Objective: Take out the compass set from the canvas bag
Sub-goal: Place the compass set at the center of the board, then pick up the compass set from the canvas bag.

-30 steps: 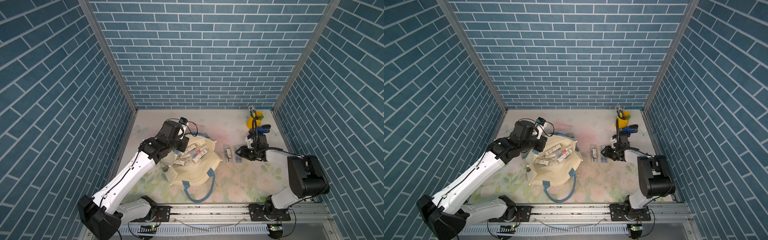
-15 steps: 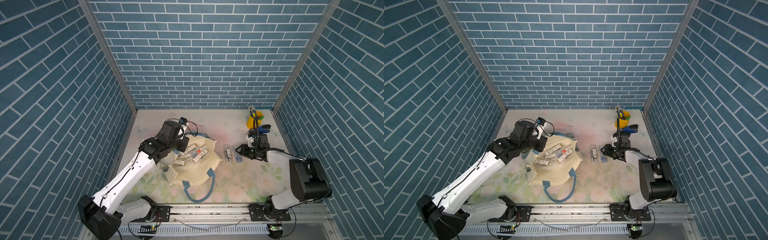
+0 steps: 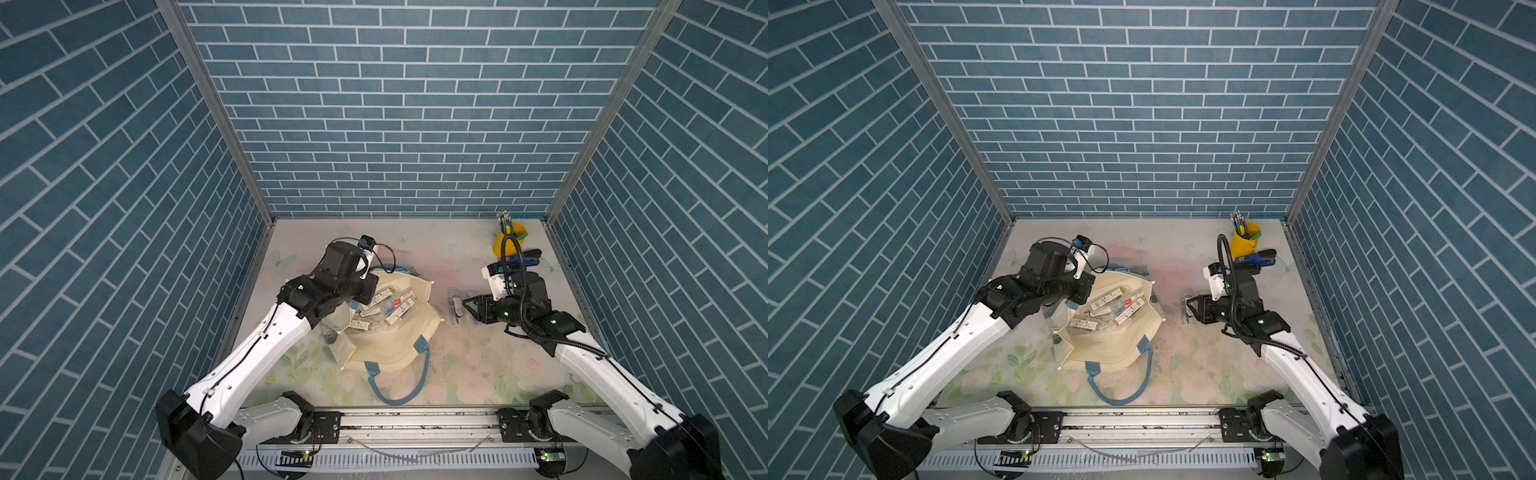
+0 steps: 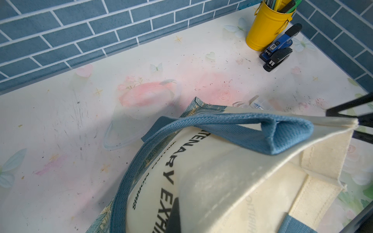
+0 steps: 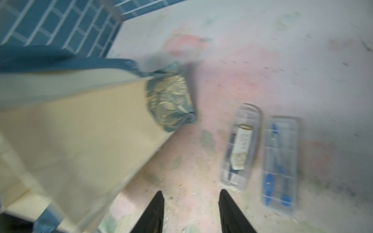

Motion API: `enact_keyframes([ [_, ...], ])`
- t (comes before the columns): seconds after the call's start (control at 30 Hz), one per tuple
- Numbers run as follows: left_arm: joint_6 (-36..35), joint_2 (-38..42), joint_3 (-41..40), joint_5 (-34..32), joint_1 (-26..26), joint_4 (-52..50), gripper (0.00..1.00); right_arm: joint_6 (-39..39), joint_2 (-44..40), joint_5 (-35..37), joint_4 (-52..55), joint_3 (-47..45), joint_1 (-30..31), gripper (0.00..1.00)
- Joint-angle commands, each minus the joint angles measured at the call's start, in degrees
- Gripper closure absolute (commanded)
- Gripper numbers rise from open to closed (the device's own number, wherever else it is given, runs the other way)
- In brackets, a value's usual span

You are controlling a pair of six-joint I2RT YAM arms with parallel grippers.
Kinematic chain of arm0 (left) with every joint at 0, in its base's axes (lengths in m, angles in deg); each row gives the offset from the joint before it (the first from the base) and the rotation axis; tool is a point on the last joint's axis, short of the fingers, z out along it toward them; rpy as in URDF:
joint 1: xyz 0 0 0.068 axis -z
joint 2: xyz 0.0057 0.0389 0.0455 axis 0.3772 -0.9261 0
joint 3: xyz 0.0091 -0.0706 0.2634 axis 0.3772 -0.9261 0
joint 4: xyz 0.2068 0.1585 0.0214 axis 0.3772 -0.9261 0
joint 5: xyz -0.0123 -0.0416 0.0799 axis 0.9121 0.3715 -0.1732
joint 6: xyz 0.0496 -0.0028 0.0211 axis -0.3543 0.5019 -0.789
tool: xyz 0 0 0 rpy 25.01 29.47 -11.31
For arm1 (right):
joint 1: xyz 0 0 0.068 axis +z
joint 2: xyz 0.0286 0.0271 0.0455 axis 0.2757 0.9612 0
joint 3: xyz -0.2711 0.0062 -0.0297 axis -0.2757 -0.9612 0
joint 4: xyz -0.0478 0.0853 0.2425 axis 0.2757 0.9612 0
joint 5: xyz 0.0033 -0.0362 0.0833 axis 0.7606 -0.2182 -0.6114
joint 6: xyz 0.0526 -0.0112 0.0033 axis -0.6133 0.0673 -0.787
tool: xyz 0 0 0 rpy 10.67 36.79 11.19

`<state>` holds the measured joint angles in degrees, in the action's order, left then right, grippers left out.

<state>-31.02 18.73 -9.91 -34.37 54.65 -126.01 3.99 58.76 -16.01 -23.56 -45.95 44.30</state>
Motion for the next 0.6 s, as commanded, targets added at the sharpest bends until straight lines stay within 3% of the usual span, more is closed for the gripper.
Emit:
enact_keyframes([
  [0.0,-0.72,-0.51,2.12,1.47,-0.16,-0.90,1.00,10.50,-4.63,-0.34,1.85,3.55,6.42,0.60],
  [0.13,-0.82,-0.65,3.29,1.33,-0.15,-1.42,1.00,20.28,-2.85,3.44,-2.84,6.22,18.21,0.66],
  [0.27,-0.79,-0.89,3.86,1.89,-0.10,-1.35,1.00,31.75,6.90,6.64,-11.25,7.69,27.63,0.66],
  [0.4,-1.21,-0.58,4.55,2.84,-0.10,-1.21,1.00,40.59,20.50,8.37,-12.31,13.78,30.85,0.66],
  [0.57,-1.58,-0.06,5.15,4.21,-0.10,-0.37,1.00,42.86,31.70,7.21,-19.65,15.26,30.94,0.67],
])
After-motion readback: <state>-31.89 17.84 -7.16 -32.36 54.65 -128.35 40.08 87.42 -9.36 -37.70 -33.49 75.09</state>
